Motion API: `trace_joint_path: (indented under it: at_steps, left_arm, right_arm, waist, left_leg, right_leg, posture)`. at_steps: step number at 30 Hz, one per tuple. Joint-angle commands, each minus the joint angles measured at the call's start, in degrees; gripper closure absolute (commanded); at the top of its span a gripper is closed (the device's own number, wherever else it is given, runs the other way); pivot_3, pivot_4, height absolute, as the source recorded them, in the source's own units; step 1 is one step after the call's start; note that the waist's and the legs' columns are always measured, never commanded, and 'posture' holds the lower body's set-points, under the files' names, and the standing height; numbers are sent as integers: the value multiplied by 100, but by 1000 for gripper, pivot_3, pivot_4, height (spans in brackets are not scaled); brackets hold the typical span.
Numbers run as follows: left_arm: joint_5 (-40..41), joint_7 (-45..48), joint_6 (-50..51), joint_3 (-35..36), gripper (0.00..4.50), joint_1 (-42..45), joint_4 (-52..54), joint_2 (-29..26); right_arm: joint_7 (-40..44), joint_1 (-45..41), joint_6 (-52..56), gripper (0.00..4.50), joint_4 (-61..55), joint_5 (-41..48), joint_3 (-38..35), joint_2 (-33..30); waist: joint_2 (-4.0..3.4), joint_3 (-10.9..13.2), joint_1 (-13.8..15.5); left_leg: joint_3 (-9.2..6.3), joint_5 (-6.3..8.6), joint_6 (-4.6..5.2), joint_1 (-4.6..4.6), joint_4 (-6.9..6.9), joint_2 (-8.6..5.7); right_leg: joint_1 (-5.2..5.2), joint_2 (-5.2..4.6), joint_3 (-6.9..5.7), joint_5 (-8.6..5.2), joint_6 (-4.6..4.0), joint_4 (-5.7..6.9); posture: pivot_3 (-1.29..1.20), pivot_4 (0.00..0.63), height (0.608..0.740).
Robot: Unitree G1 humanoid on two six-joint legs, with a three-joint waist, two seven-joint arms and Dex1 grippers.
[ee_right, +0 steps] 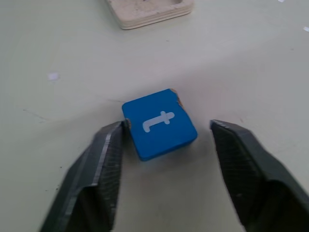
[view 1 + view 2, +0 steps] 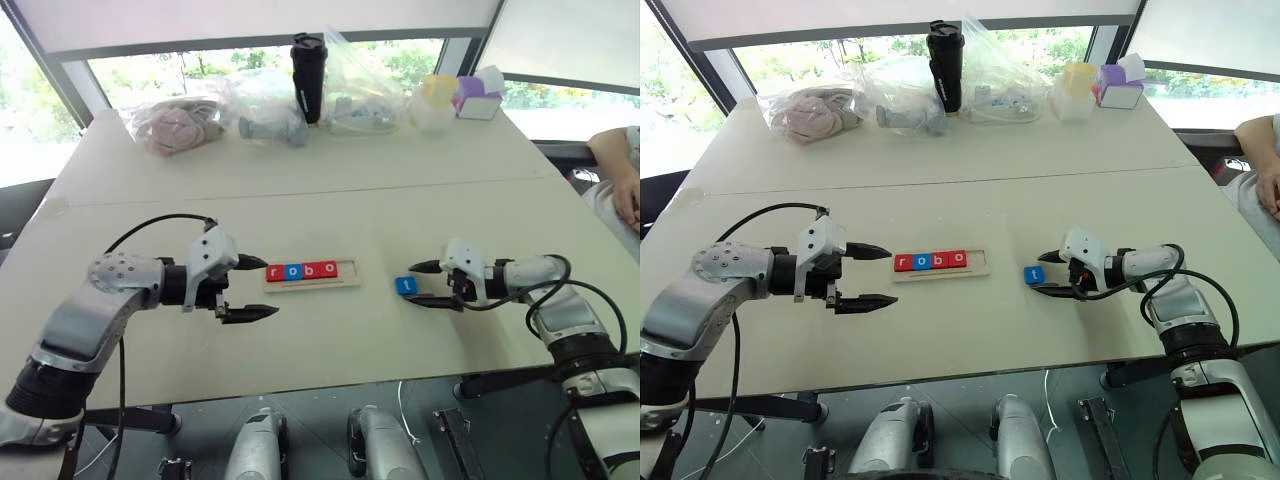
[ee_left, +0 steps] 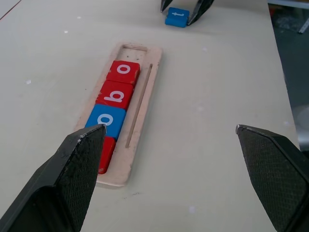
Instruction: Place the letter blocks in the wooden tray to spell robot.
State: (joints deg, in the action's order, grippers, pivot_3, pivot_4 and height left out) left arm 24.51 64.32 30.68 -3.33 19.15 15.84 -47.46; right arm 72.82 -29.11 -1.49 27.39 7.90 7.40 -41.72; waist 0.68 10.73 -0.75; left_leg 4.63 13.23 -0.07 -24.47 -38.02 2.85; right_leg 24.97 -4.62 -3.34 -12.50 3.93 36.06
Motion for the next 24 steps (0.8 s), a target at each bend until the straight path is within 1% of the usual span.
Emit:
trace_joint_path:
  at_steps: [1, 4, 8, 11, 15, 18, 22, 24]
  left_arm:
    - [83, -17, -5, 184, 0, 15, 141, -76]
    - [70, -36, -5, 165, 0, 17, 136, -60]
    - [34, -48, -39, 127, 0, 52, 77, -33]
    - [20, -42, -60, 69, 0, 117, 50, 14]
    - [-120, -13, -180, -44, 0, 134, -4, 6]
    - [-67, -42, -152, -8, 0, 110, 8, 52]
    - [-59, -118, -140, 54, 0, -38, 120, 47]
    - [-37, -159, -115, 103, 0, -128, 186, 31]
  right_arm:
    - [134, 27, 130, 3334, -145, 37, -37, -72]
    - [123, 46, 315, 3354, -414, 132, -127, -100]
    - [-102, -330, 641, 3354, -765, 235, -233, 56]
    - [-26, -605, 769, 3354, -835, 139, 18, 238]
    - [67, -1027, 732, 3354, -472, -89, 343, 536]
    - [66, -1294, 647, 3354, -169, -213, 492, 722]
    - [100, -1770, 403, 3354, 550, -528, 813, 1085]
    - [197, -1906, 293, 3354, 829, -613, 885, 1151]
  waist:
    - [0, 0, 0]
    - [-1, 0, 3]
    - [-3, 1, -5]
    - [-3, 1, -12]
    - [-3, 1, -4]
    - [-3, 1, 14]
    - [-3, 1, -12]
    - [-3, 1, -14]
  left_leg:
    - [-3, 0, 0, 3, 0, 1]
    - [-8, 0, 0, 4, 1, 2]
    - [-6, 0, -1, -3, 4, 2]
    - [-1, 0, 0, -3, 4, 2]
    - [-1, 0, 0, -3, 5, 3]
    - [7, 0, 0, -7, 6, 1]
    - [17, 0, 0, -10, 4, -1]
    - [17, 0, 0, -8, 4, 1]
  right_leg:
    - [-2, -2, 0, 0, -1, 0]
    - [-1, -3, 1, 1, -3, 1]
    - [9, -4, 4, 13, -22, 1]
    - [15, -1, 8, 14, -22, 4]
    - [15, 2, 6, 14, -22, 6]
    - [15, 0, 7, 13, -21, 4]
    - [15, -5, 9, 14, -21, 3]
    - [17, -2, 8, 14, -21, 5]
  posture:
    - [0, 150, 740]
    - [0, 150, 740]
    - [0, 150, 740]
    - [0, 150, 740]
    - [0, 150, 740]
    - [0, 150, 740]
    - [0, 150, 740]
    - [0, 150, 740]
